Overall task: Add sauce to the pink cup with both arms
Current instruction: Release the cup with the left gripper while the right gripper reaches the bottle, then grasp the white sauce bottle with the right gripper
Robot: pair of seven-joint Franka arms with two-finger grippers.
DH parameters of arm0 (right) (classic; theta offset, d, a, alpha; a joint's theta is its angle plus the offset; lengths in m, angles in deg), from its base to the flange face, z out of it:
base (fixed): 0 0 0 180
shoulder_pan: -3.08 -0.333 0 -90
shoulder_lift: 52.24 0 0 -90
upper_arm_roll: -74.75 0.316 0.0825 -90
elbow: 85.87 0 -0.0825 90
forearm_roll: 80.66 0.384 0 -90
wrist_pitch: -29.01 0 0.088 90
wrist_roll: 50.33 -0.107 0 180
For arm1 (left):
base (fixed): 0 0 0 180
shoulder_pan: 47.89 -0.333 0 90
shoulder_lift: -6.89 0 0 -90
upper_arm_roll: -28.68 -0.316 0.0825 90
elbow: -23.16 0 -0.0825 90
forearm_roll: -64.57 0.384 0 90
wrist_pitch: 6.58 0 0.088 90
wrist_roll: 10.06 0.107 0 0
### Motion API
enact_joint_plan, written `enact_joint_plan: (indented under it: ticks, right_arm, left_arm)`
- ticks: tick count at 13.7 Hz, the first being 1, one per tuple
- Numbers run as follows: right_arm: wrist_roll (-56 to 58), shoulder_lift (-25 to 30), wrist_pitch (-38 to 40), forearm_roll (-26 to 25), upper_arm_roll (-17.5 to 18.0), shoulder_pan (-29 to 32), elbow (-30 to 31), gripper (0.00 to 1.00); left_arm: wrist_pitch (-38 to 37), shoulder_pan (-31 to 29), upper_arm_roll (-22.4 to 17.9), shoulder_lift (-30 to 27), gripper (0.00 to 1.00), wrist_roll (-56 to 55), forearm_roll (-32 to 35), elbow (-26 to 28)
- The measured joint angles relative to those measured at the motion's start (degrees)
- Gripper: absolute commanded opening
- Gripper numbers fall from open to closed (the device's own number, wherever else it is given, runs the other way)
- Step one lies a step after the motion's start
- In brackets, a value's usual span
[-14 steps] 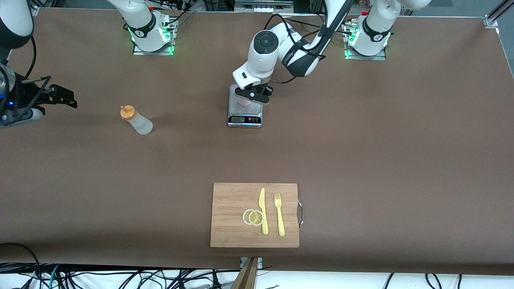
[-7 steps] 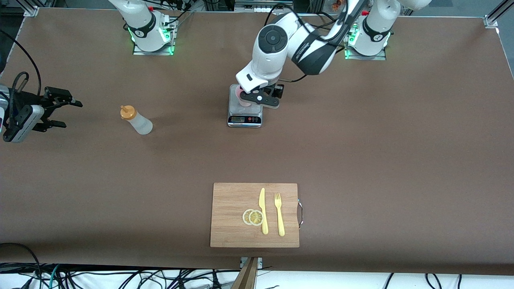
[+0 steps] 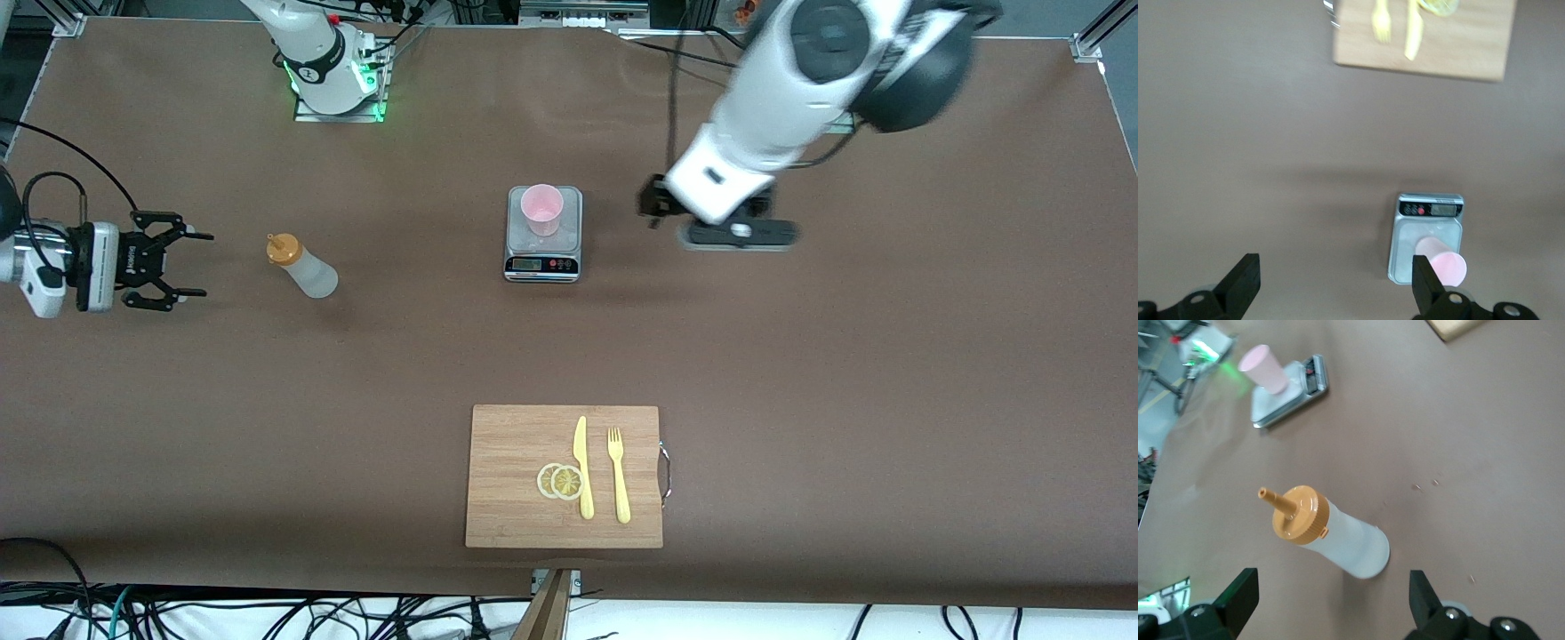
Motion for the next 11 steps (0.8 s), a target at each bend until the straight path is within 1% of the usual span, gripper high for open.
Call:
enact_joint_plan:
  ticks: [2, 4, 7, 9, 11]
  right_arm:
    - [9.3, -4.3, 1.4, 4.9, -0.5, 0.9, 0.3, 1.0]
    - [17.7, -8.5, 2.4, 8.9, -0.6, 1.5, 0.3, 1.0]
    - [27.6, -14.5, 6.0, 14.4, -0.6, 1.7, 0.2, 1.0]
    - [31.6, -17.6, 7.6, 16.1, -0.6, 1.7, 0.0, 1.0]
    - [34.5, -19.8, 9.5, 16.6, -0.6, 1.6, -0.8, 1.0]
  left_arm:
    - [-3.1, -6.9, -0.1, -2.5, 1.0, 4.4, 0.0, 0.0]
    - [-6.7, -13.2, 0.0, -4.2, 1.0, 11.6, 1.0, 0.0]
    - [-12.0, -20.9, 0.0, -5.7, 1.0, 22.0, 3.7, -0.7]
    - [-14.2, -24.0, 0.1, -6.1, 1.0, 27.1, 6.5, -1.3]
    - [-14.7, -26.9, 0.7, -6.1, 1.0, 30.8, 7.8, -1.4]
